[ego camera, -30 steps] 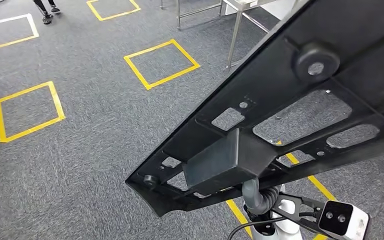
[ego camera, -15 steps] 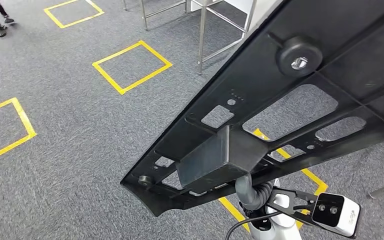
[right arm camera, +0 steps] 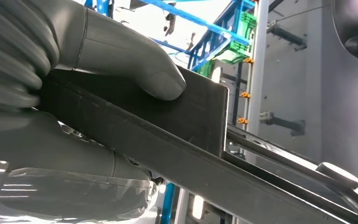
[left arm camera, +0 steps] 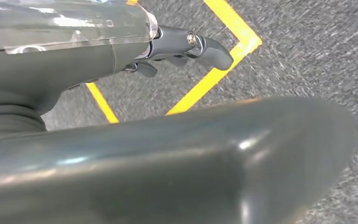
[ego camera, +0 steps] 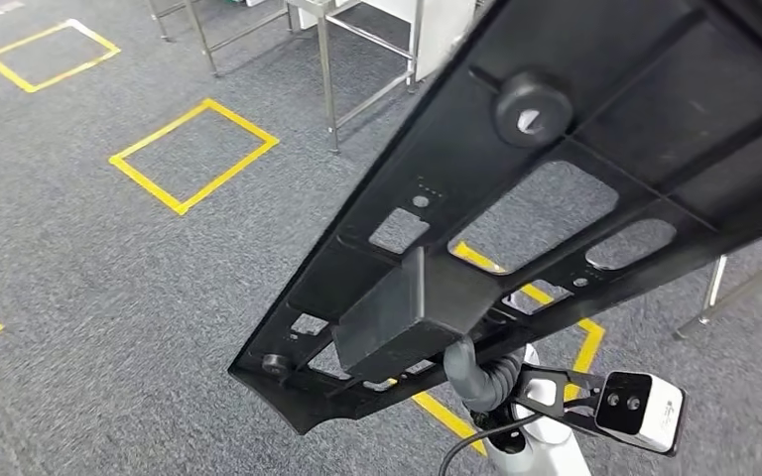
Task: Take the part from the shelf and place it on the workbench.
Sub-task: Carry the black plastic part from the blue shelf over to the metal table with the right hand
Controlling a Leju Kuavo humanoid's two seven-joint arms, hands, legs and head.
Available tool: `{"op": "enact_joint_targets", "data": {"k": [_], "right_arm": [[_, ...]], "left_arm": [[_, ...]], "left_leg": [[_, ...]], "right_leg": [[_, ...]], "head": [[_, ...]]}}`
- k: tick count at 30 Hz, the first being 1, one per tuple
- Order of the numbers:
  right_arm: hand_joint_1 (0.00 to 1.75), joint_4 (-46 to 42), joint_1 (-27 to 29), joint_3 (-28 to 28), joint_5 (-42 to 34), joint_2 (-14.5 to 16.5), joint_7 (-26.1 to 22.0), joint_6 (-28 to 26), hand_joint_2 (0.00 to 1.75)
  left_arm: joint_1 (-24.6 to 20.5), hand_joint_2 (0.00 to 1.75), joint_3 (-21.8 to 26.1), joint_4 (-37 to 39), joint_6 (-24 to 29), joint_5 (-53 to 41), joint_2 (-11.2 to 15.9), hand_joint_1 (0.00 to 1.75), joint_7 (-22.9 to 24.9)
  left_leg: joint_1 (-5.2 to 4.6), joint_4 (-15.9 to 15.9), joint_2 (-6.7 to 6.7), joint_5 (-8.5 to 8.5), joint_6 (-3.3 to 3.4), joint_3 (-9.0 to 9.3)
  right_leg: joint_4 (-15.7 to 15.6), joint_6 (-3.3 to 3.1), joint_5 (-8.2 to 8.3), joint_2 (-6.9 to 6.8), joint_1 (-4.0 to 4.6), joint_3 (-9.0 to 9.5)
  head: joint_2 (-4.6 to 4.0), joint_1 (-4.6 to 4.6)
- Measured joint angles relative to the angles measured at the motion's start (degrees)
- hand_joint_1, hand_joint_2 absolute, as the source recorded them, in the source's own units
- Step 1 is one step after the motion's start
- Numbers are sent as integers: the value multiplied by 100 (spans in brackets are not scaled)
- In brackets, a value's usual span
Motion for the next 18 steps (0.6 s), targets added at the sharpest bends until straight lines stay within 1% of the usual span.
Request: {"op": "enact_joint_targets", "data": {"k": [1, 2, 3, 4, 5, 6, 7, 8, 9, 10, 11, 12, 13, 14, 15, 16, 17, 18], "right_arm": [[175, 8, -18, 15, -10, -5, 1, -14, 175], [175, 13, -37, 28, -22, -13, 1, -29, 175], [175, 20, -71, 40, -36, -21, -1, -44, 175], [175, 31, -117, 55, -49, -27, -1, -62, 175], [175, 44, -163, 72, -65, -33, -2, -84, 175], [175, 59, -207, 94, -87, -41, -3, -118, 175], [175, 75, -235, 116, -110, -53, -3, -158, 175], [175, 90, -252, 136, -132, -70, -3, -204, 175], [175, 99, -269, 155, -148, -87, -3, -244, 175], [175, 105, -290, 171, -157, -103, -3, -274, 175], [175, 108, -316, 187, -161, -114, -3, -295, 175], [175, 108, -346, 203, -163, -122, -3, -312, 175], [175, 107, -374, 220, -167, -127, -3, -329, 175], [175, 107, -395, 235, -175, -133, -4, -347, 175], [175, 106, -406, 248, -185, -138, -4, -362, 175], [175, 105, -410, 255, -195, -145, -5, -372, 175], [175, 104, -411, 257, -205, -152, -5, -376, 175], [175, 103, -416, 260, -213, -158, -6, -376, 175]], "left_arm": [[-12, 0, 1, 0, -3, 3, -1, 0, -11], [-26, 0, 1, 0, -9, 9, -8, 0, -22], [-39, 0, 2, 0, -15, 14, -12, 0, -37], [-46, 0, 3, 0, -20, 19, -15, 0, -50], [-45, 0, 4, 0, -19, 22, -18, 0, -58], [-38, 0, 7, 0, -14, 28, -15, 0, -63], [-30, 0, 9, 0, -7, 35, -13, 0, -63], [-26, 0, 11, 0, -1, 41, -13, 0, -63], [-26, 0, 12, 0, 3, 45, -13, 0, -63], [-29, 0, 12, 0, 5, 48, -14, 0, -63], [-32, 0, 13, 0, 5, 50, -16, 0, -63], [-34, 0, 13, 0, 7, 56, -18, 0, -63], [-37, 0, 16, 0, 9, 65, -19, 0, -63], [-39, 0, 21, 0, 14, 73, -18, 0, -63], [-42, 0, 26, 0, 20, 81, -16, 0, -62], [-49, 0, 31, 0, 27, 87, -14, 0, -62], [-57, 0, 33, 0, 33, 90, -12, 0, -62], [-66, 0, 34, 0, 37, 91, -9, 0, -62]], "left_leg": [[-3, -17, 47, 6, 27, 7], [2, -36, 106, 17, 61, 19], [11, -57, 171, 28, 100, 31], [22, -79, 242, 37, 133, 43], [22, -90, 318, 38, 156, 51], [13, -93, 391, 30, 171, 54], [6, -90, 466, 22, 174, 55], [2, -88, 541, 10, 173, 59], [1, -86, 614, -3, 169, 69], [1, -85, 681, -18, 159, 86], [1, -85, 745, -38, 144, 113], [-6, -84, 800, -60, 123, 142], [-20, -81, 850, -84, 96, 166], [-33, -79, 900, -107, 66, 187], [-47, -80, 949, -127, 35, 203], [-53, -83, 1006, -142, 3, 220], [-44, -81, 1035, -164, -31, 233], [-33, -38, 970, -208, -63, 233]], "right_leg": [[-4, 37, 9, 58, -13, -20], [4, 70, 5, 71, -20, -31], [78, 102, -46, -19, -14, -68], [259, 129, -157, -166, -6, -155], [558, 149, -317, -350, -8, -298], [951, 173, -501, -510, -12, -500], [1331, 190, -644, -586, -28, -700], [1583, 203, -698, -624, -44, -839], [1634, 209, -646, -647, -56, -877], [1449, 208, -495, -679, -63, -792], [1070, 196, -282, -745, -62, -600], [646, 174, -118, -876, -43, -383], [304, 138, -4, -976, -18, -211], [91, 102, 42, -1043, 8, -109], [22, 67, 25, -1058, 31, -84], [20, 32, 25, -982, 39, -95], [10, 0, 28, -912, 27, -91], [-4, -31, 33, -847, 12, -80]], "head": [[0, 0], [0, 1], [0, 1], [0, 1], [0, 1], [0, 1], [0, 1], [0, 1], [0, 1], [0, 1], [0, 1], [0, 1], [0, 1], [0, 1], [0, 1], [0, 1], [0, 1], [0, 1]]}}
